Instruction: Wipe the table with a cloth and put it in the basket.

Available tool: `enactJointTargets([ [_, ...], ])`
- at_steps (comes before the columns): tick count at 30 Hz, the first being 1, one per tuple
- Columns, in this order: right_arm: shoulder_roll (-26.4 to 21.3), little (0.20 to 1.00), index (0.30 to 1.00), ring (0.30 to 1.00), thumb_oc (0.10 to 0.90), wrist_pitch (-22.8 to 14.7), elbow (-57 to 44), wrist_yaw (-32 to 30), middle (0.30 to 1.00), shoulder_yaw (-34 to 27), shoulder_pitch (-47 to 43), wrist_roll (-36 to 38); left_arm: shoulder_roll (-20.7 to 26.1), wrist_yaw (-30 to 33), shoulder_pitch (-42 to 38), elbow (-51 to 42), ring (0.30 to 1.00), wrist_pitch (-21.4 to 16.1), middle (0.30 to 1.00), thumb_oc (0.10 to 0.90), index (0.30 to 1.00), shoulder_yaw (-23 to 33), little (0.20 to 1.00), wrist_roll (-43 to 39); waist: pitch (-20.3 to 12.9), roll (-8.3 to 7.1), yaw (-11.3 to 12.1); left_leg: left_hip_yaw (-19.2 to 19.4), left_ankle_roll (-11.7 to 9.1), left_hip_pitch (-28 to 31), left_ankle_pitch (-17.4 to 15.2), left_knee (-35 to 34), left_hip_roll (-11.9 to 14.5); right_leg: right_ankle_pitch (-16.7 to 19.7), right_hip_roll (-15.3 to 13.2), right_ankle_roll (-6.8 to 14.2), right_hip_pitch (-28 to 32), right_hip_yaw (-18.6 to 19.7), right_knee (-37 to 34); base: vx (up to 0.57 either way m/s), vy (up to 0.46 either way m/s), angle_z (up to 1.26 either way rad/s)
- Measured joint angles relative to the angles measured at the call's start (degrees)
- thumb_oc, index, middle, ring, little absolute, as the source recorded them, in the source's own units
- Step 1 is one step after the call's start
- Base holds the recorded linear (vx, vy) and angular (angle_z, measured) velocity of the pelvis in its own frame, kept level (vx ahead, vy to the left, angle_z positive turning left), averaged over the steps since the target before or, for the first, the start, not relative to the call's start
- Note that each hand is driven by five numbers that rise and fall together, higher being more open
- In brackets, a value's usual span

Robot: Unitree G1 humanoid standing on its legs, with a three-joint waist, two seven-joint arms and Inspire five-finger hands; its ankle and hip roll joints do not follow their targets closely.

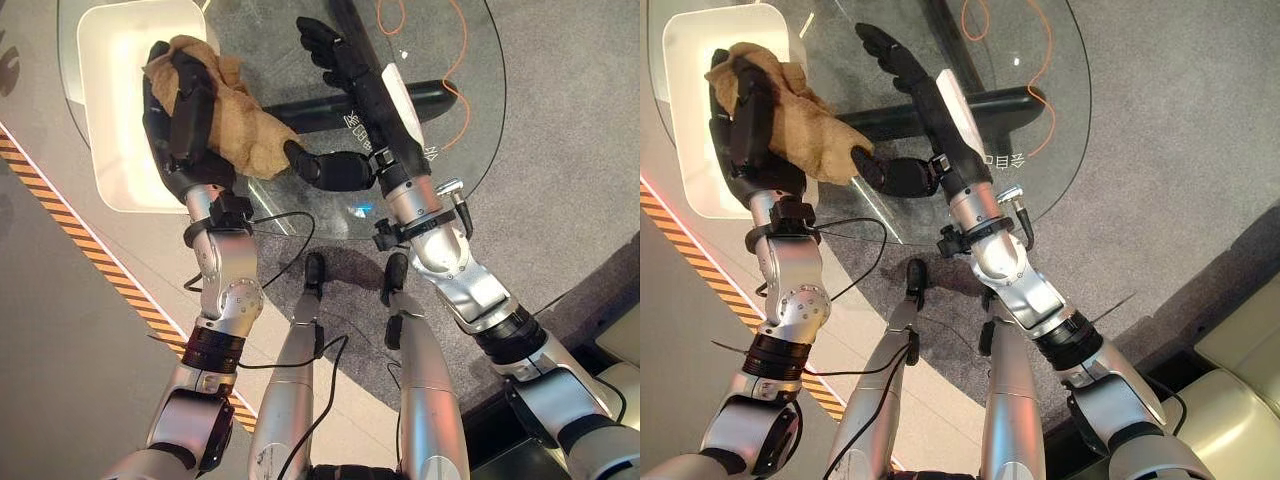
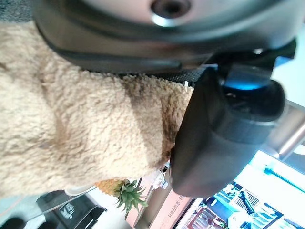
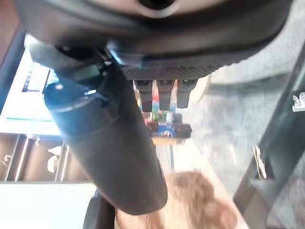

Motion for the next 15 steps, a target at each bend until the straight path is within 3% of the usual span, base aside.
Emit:
enactJointTargets([
  [6, -0.32, 0.9, 0.9, 0.9, 0.8, -0.12, 0.74, -5.57, 0.9, -3.06, 1.42, -2.37, 0.17, 1.15, 0.0, 1.78, 0.3, -0.65, 0.3, 0.1, 0.3, 0.09, 0.2, 2.04, 0.0, 0.0, -0.13, 0.14, 0.01, 0.07, -0.01, 0.01, -0.02, 0.03, 0.0, 0.02, 0.0, 0.16, -0.01, 0.0, 0.019, -0.01],
  [15, -0.99, 0.9, 0.9, 0.9, 0.8, -3.63, 13.07, -17.77, 0.9, -9.47, 4.0, -2.22, 2.74, 4.09, -1.0, 8.68, 0.3, -2.83, 0.3, 0.1, 0.3, 2.05, 0.2, 4.22, -0.01, -0.02, -1.46, 1.39, 0.28, 0.37, -0.18, -0.07, 0.02, 0.64, 0.26, 0.45, 0.0, 1.51, -0.68, 0.0, 0.05, -0.06],
])
